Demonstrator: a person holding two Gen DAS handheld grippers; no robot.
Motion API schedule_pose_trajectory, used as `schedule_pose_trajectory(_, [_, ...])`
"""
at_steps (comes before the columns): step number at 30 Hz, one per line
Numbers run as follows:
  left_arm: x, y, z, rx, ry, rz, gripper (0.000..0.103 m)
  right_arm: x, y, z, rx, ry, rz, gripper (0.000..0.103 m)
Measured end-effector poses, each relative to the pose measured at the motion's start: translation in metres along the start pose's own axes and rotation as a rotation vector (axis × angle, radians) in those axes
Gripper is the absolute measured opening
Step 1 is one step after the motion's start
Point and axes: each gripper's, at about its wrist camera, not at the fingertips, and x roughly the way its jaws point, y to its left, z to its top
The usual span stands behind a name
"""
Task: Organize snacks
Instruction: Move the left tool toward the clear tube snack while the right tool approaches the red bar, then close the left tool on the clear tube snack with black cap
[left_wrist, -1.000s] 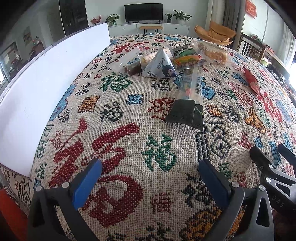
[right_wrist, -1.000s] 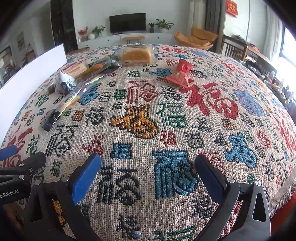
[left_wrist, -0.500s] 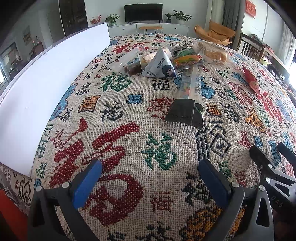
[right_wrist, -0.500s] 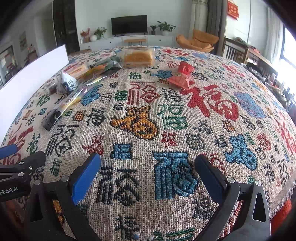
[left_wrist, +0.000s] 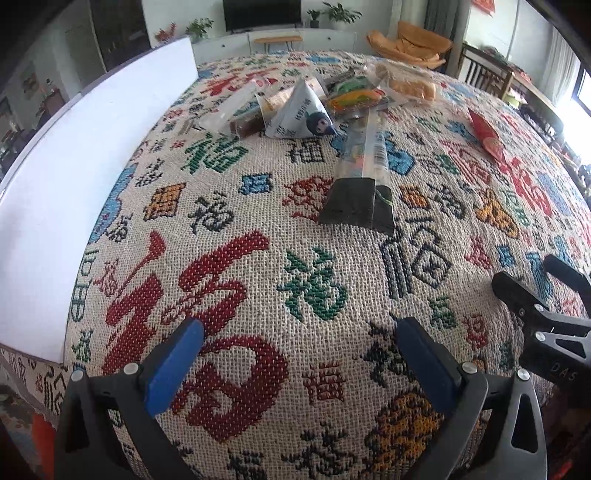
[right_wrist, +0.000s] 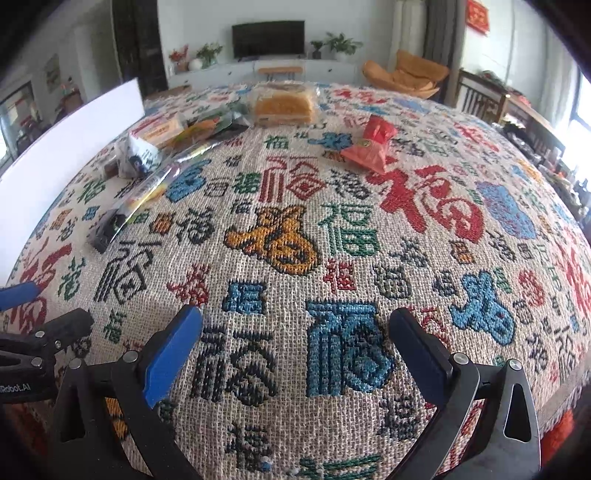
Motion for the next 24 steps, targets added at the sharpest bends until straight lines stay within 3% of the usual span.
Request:
schedule_pose_trajectory(2, [0.001, -0.001, 0.007, 0.051, 0.067, -0.040, 0.103, 0.002, -0.003, 0.006, -0.043, 0.059, 0.038, 0.103])
schedule_pose_trajectory(4, [-0.002, -0.001, 0.020, 0.096, 0.135, -0.144, 0.102, 0.004, -0.004, 0.010, -0.103, 0.114, 0.078, 0.103])
schedule_pose_trajectory(6, [-0.016, 0.002, 0.038, 0.070, 0.116, -0.217, 0.102, 0.005, -0.008, 0.014, -0.168, 0.183, 0.124, 0.102])
schedule_pose_trajectory(8, [-0.029, 0.001, 0.056, 0.049, 0.063, -0.231, 0.103, 0.005, -0.016, 0.019, -0.187, 0.231, 0.127, 0.101])
schedule_pose_trajectory(10, [-0.035, -0.009, 0.074, 0.039, -0.013, -0.215, 0.103, 0.001, -0.028, 0.025, -0.146, 0.204, 0.109, 0.101])
schedule_pose_trajectory(12, [-0.024, -0.024, 0.084, 0.061, -0.050, -0.152, 0.103, -0.006, -0.047, 0.032, -0.061, 0.109, 0.067, 0.101])
schedule_pose_trajectory(15, [0.020, -0.039, 0.092, 0.063, -0.020, -0.015, 0.097, -0.007, -0.067, 0.032, 0.057, 0.034, -0.002, 0.101])
schedule_pose_trajectory(17, [0.034, -0.044, 0.092, 0.050, 0.012, -0.014, 0.088, -0.005, -0.079, 0.026, 0.163, 0.015, -0.008, 0.101])
schedule_pose_trajectory(19, [0.039, -0.049, 0.089, 0.057, 0.007, -0.019, 0.087, 0.001, -0.087, 0.016, 0.243, 0.037, 0.002, 0.101])
schedule_pose_trajectory(21, [0.038, -0.055, 0.086, 0.097, -0.025, 0.001, 0.086, -0.006, -0.083, 0.008, 0.209, -0.003, -0.022, 0.101])
schedule_pose_trajectory(24, [0.037, -0.054, 0.082, 0.098, -0.036, -0.020, 0.084, -0.001, -0.069, 0.006, 0.120, 0.027, -0.056, 0.102])
